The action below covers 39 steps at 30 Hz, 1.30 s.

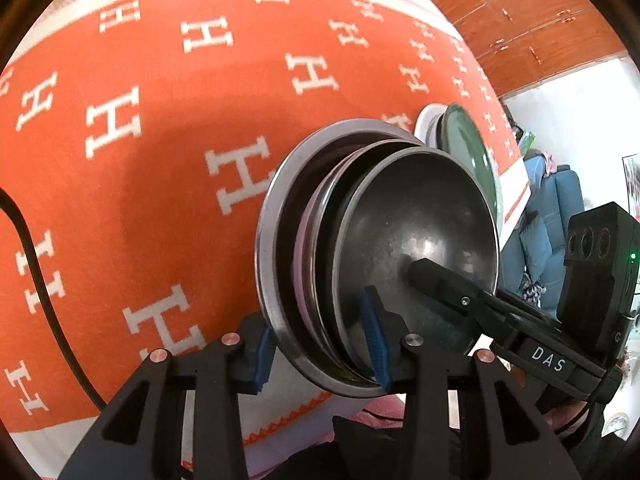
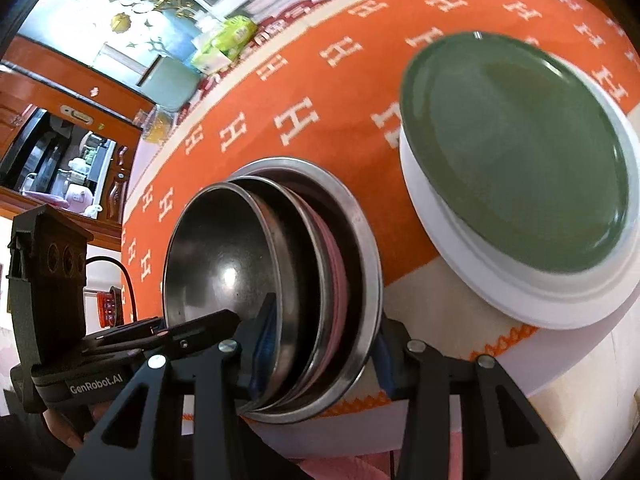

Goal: Organize plates and bowls

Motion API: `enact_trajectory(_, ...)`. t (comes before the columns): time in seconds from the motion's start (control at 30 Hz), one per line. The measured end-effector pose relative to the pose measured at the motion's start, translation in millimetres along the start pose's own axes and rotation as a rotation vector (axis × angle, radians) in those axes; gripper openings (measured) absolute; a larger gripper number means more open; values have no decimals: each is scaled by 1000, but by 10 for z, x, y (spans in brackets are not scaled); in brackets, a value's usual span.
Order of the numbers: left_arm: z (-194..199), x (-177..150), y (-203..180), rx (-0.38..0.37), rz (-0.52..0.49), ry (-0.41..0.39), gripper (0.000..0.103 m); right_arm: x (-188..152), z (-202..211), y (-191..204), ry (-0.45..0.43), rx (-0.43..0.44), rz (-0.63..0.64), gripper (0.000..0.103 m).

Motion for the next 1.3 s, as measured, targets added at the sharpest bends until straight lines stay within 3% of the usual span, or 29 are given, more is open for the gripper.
enact_trajectory(0.27, 371, 51, -214, -18, -40, -176, 38, 117, 363, 70, -130, 18, 87, 42)
enact_trajectory(0.5, 454, 152, -643, -20, -106, -260, 38, 249, 706, -15, -255, 9, 128, 42)
enact_trajectory(0.97, 39, 436, -1362, 25, -124, -235, 38, 570, 935, -697, -237, 12, 103, 42)
enact_trajectory(1.17, -247, 571, -1573, 45, -92, -187, 38, 739, 900, -1056, -177, 18, 86, 42)
enact_trajectory(1.3, -468, 635, -1661, 67, -35, -146, 38, 834, 803, -1283, -92, 21, 95, 42)
Point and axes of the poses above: each gripper's, at about its wrist camera, not at the fingertips, and z roughly against the way its jaws point, y to its left, x to its top, the point moved 5 cm from there along -z, roughly the way its jaws point, and after that the axes turned 6 degrees about y, right-handed, at the moved point
